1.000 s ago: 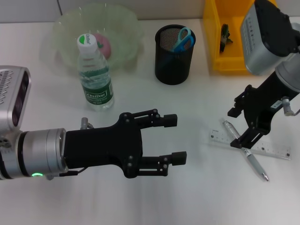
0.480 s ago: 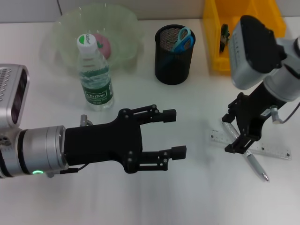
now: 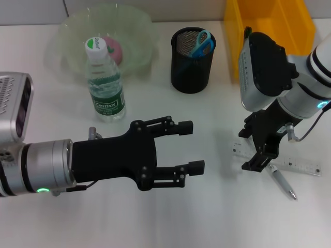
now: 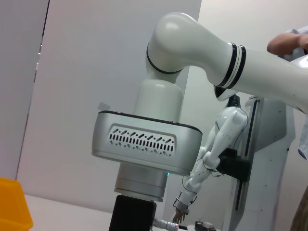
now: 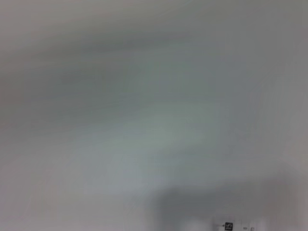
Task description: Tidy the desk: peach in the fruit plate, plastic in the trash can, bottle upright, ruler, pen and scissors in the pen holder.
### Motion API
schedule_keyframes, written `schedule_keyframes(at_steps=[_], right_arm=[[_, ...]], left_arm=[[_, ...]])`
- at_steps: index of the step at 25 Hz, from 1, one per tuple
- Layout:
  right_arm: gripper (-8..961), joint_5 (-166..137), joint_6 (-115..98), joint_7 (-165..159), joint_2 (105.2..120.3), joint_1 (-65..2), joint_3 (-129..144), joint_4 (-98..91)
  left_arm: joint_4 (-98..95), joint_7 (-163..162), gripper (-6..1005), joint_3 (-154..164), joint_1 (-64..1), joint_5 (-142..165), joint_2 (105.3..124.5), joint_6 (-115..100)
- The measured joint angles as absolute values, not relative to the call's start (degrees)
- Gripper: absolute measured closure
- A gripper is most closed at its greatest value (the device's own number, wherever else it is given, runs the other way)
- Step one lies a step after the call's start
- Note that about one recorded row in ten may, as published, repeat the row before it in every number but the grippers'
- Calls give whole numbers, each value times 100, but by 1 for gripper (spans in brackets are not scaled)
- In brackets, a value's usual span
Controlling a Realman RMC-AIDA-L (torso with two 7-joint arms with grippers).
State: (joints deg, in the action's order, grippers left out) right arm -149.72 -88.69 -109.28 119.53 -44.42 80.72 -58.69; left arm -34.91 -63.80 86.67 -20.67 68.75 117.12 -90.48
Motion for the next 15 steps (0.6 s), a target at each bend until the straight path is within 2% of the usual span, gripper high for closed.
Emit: schedule_keyframes(at_steps=[15], right_arm=[[217, -14816, -8559, -10901, 11953, -4439, 8167, -5667]], left_arm=[[-3489, -6324, 212, 8657, -2091, 6936, 11728, -8947]])
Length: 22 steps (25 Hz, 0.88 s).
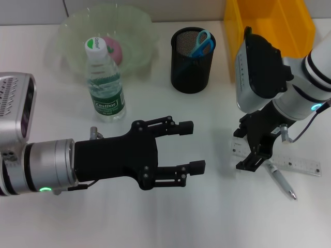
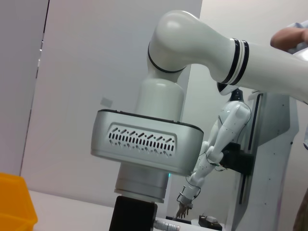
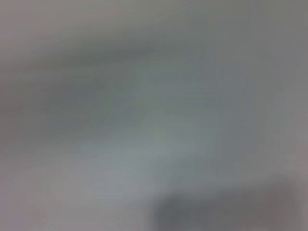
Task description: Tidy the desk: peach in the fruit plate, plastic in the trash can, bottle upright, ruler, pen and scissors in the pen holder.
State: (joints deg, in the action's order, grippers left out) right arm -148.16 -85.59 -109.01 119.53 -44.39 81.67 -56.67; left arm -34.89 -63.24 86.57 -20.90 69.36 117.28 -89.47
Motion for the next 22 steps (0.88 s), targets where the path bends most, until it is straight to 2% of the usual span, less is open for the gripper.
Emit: schedule_keyframes(at_steps=[22], right_arm=[[276, -14817, -8314, -10904, 11953, -4455, 8332, -5515]], left_arm=[[-3480, -6319, 212, 8657, -2111, 6950, 11733, -8807]])
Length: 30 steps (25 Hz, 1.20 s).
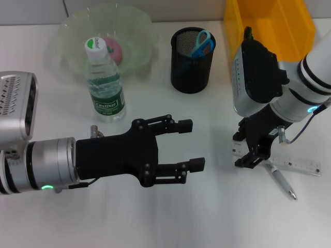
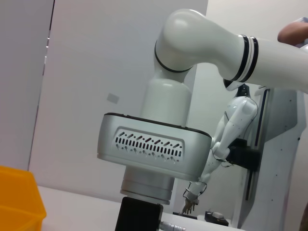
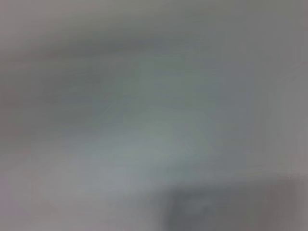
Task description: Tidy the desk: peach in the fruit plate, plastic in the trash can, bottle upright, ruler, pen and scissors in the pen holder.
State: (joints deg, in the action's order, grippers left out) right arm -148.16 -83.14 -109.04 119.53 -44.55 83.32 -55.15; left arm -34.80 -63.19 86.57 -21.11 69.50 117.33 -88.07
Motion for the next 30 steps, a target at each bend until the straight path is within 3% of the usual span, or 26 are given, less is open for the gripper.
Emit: schedule_keyframes(at_steps=[6, 12, 15, 23, 30], right_arm=[[292, -14819, -8314, -10898, 11953, -4452, 8332, -5528], [436, -14810, -8286, -10895, 11953, -4438, 8338, -5545], [560, -14783, -8281, -10894, 11953, -4430, 8340, -5556], [561, -14648, -8316, -10893, 11946, -4311, 8289, -5780], [562, -14254, -8452, -10926, 11926, -3584, 8259, -7128]], left_arm=[[-3480, -6319, 213, 8657, -2110, 6952, 11733, -8779], [-3480, -6316, 213, 8642, -2102, 6953, 11733, -8766], [-3478, -6315, 213, 8615, -2092, 6952, 11733, -8749], [-3420, -6311, 213, 8577, -2106, 6952, 11733, -8733], [-3419, -6310, 213, 8573, -2110, 6952, 11733, -8733]])
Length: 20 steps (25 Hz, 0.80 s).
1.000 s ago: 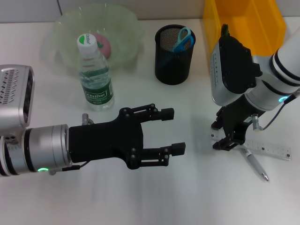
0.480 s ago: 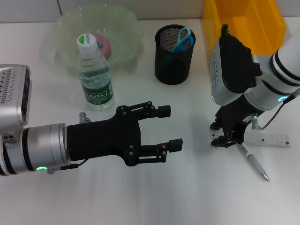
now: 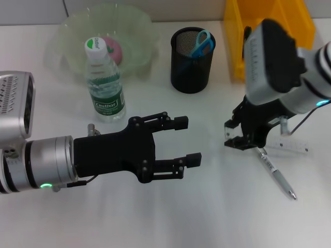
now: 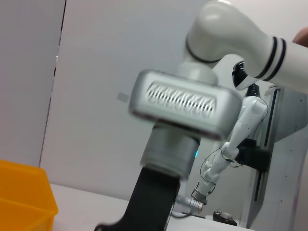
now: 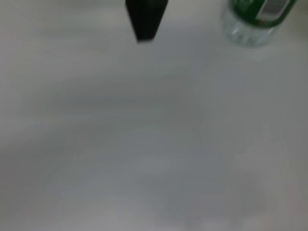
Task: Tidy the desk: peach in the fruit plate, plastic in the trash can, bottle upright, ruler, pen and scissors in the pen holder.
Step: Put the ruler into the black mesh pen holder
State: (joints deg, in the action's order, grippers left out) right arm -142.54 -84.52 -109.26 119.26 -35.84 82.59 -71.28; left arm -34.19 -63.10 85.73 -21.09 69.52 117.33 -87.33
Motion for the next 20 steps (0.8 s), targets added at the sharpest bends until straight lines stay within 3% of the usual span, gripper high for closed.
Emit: schedule_keyframes(at_steps=[4, 12, 20], right_arm=[[562, -13742, -8446, -10926, 11939, -2998, 7826, -8074], [561, -12326, -8346, -10772, 11933, -2575, 6550, -8587], [555, -9949, -7882, -9673, 11923, -2181, 5706, -7781]], left_arm=[[-3418, -6277, 213, 8565, -2106, 6952, 11745, -8728], [-3419, -6223, 213, 8518, -2081, 6952, 11776, -8729], [-3419, -6222, 213, 8455, -2043, 6952, 11781, -8740]])
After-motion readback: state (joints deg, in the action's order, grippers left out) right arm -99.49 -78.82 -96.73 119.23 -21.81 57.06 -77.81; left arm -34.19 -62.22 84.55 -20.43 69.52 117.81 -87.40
